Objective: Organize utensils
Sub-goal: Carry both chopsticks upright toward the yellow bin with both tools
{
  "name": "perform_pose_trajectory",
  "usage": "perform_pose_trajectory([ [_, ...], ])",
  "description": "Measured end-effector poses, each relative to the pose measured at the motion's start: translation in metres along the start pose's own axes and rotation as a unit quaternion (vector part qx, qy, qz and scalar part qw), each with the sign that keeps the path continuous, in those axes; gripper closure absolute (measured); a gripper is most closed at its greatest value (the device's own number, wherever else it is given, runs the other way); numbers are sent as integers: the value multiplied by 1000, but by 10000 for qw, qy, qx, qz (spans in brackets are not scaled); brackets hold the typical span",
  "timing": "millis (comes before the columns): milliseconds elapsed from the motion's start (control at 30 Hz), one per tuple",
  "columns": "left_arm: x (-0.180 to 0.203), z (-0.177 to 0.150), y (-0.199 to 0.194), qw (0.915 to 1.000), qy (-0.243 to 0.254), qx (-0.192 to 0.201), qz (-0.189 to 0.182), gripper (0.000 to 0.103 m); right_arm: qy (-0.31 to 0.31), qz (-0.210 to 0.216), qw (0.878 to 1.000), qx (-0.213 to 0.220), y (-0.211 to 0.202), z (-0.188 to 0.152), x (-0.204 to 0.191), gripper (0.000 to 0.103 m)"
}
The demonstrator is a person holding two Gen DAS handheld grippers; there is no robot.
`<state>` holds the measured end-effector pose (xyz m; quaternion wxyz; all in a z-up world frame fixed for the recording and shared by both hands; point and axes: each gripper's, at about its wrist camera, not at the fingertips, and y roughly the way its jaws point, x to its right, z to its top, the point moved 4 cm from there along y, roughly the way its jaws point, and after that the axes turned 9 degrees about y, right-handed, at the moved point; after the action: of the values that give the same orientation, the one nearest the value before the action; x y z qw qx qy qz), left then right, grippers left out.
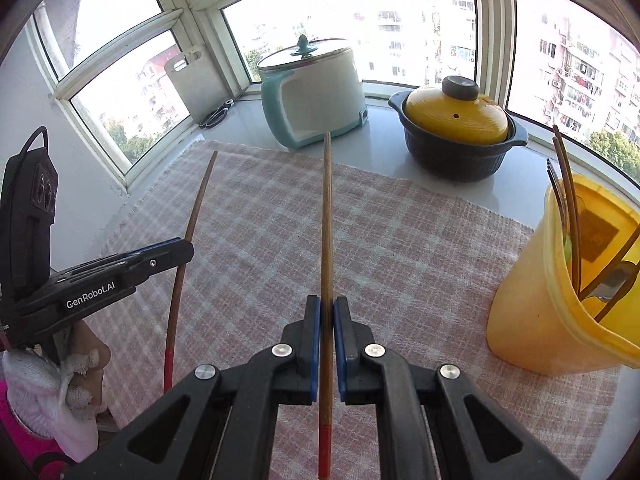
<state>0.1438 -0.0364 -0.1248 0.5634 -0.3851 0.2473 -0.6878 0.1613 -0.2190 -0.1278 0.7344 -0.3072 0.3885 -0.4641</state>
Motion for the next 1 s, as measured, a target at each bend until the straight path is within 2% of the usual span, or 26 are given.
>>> perform_pose_trajectory([
  [267,56,29,-19,9974,390,425,-433,99,222,-89,9979,599,-60,3,28,99],
  [500,108,51,-17,9929,628,611,-804,99,525,-278,9932,1004,-99,14,70,99],
  [733,162,69,-7,9876,863,707,-1103,99,841,-448,9875,1257,-121,25,110,99],
  [1000,206,92,12,9845,957,819,-1217,99,995,-496,9836,1421,-130,42,140,99],
])
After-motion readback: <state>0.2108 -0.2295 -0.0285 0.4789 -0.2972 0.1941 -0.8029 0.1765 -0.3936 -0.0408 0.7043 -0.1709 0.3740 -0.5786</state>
